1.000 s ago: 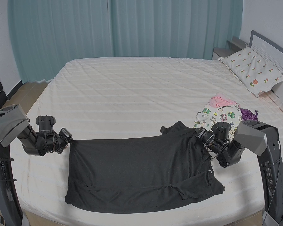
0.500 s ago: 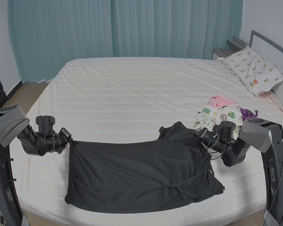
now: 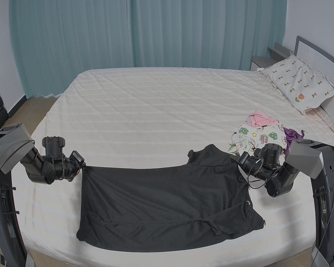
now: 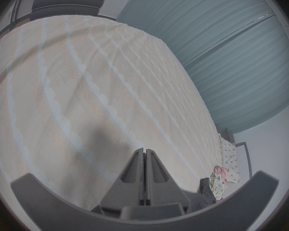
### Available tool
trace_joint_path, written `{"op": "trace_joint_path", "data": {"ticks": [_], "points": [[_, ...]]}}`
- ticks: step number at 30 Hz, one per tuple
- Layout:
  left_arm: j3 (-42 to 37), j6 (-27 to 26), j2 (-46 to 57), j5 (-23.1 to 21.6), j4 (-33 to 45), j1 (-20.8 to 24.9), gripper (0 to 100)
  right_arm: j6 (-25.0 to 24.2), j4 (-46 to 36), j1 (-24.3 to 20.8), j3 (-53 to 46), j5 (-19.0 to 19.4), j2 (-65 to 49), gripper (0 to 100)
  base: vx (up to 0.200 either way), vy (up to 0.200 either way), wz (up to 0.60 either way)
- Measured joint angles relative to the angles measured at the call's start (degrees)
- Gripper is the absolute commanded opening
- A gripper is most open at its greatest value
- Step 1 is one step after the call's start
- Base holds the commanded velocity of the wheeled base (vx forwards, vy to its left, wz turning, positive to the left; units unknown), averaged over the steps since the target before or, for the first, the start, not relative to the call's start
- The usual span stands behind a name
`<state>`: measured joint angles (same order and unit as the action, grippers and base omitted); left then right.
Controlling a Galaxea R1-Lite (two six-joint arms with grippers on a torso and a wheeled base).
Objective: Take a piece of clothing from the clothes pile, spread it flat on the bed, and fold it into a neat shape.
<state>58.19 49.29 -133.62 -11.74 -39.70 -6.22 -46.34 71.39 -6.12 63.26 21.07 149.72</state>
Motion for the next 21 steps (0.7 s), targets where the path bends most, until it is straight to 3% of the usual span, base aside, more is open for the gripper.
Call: {"op": "trace_joint_path", "data": {"ticks": [10,21], "points": [[-0.5,0.2,0.2,0.0,-3.6,-0.2,0,-0.7,11.1,0.1,-0.5,0.0,0.6,0,0.0,0.0,0.0],[-2.5,0.1,0.6,0.0,-6.9,-0.4,0,-1.2,14.0,0.3,-2.3,0.1,0.9,0,0.0,0.0,0.0]]}}
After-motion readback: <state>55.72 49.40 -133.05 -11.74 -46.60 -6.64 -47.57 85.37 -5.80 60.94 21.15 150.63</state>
